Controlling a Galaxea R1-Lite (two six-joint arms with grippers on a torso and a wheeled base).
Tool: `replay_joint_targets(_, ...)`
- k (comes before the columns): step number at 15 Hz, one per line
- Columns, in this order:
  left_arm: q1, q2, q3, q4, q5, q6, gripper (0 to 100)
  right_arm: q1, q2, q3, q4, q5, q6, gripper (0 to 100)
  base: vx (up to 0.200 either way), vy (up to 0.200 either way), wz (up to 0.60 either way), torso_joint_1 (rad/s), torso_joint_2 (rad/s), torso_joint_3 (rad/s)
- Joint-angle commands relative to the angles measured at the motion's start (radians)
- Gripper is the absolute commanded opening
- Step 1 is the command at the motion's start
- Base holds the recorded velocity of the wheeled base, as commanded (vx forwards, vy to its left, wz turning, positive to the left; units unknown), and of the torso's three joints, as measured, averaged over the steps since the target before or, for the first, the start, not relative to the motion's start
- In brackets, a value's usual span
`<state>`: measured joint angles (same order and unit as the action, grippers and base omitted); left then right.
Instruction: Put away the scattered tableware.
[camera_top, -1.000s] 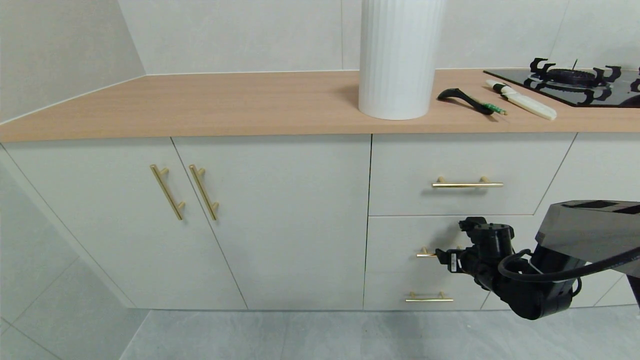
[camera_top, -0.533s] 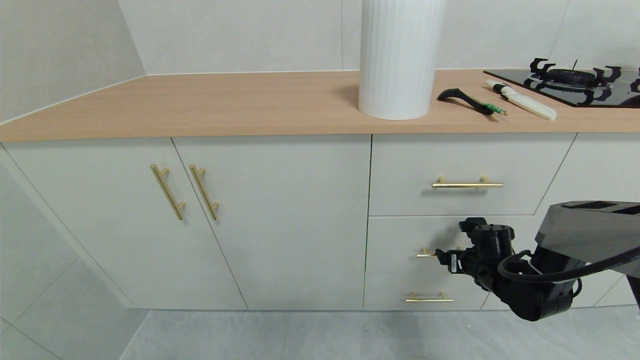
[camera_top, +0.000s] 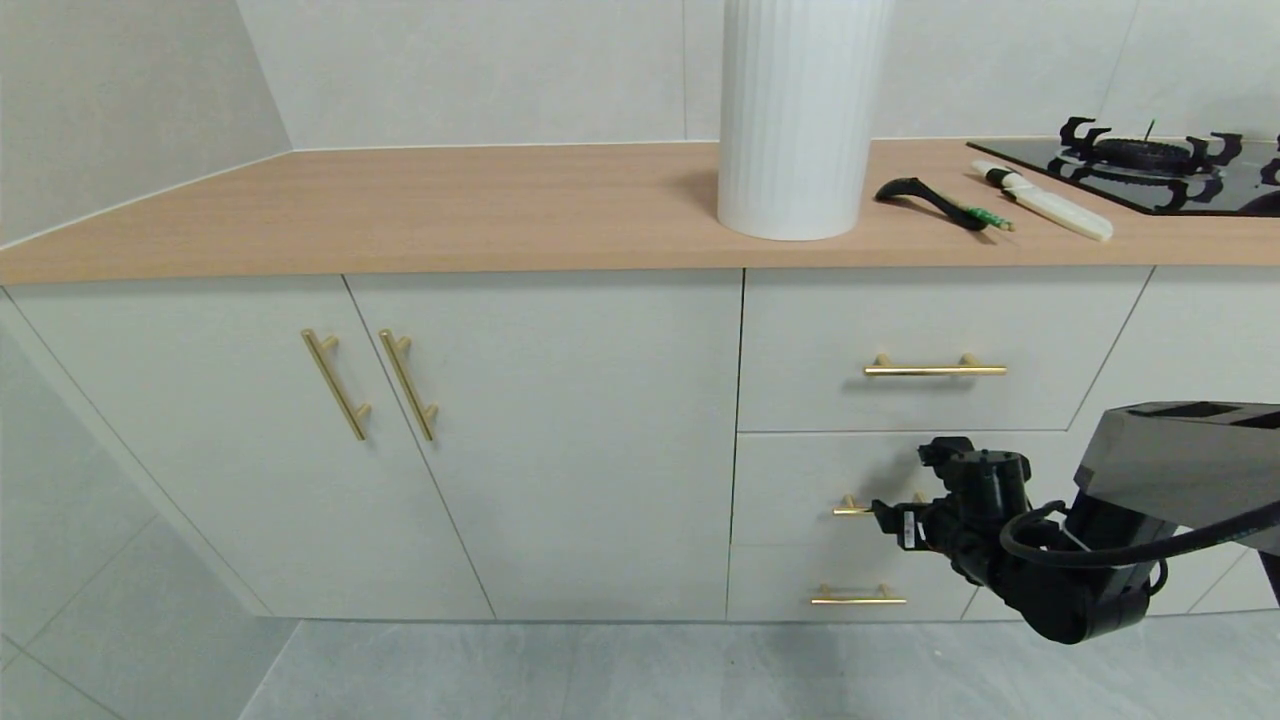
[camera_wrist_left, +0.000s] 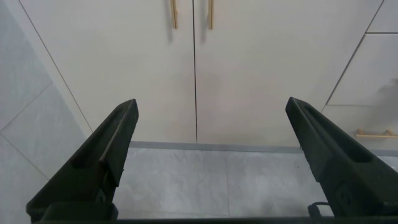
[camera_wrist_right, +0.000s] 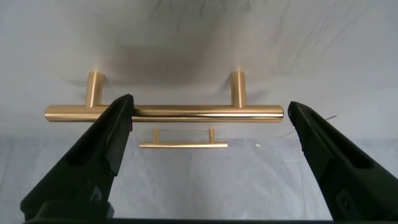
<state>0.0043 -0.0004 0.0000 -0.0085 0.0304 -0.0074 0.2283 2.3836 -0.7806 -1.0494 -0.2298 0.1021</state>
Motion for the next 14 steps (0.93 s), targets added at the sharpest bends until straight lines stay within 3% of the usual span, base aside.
replay_joint_targets(1, 0.000, 0.000, 0.000, 0.001, 0.000, 0.000, 100, 0.000, 0.003, 0.000, 0.015, 0.001, -0.001, 100, 0.000, 0.000, 0.00, 0.000, 0.00, 0.000)
replay_joint_targets(8, 0.000, 0.000, 0.000, -0.001, 0.000, 0.000, 100, 0.002, -0.018, 0.012, 0.020, 0.001, -0.001, 100, 0.000, 0.000, 0.00, 0.000, 0.00, 0.000)
replay_joint_targets(10, 0.000, 0.000, 0.000, -0.001, 0.000, 0.000, 100, 0.002, -0.093, 0.032, 0.104, 0.012, -0.001, 100, 0.000, 0.000, 0.00, 0.000, 0.00, 0.000)
replay_joint_targets(14, 0.000, 0.000, 0.000, -0.001, 0.000, 0.000, 100, 0.002, -0.348, 0.073, 0.356, 0.138, 0.004, 100, 0.000, 0.000, 0.00, 0.000, 0.00, 0.000)
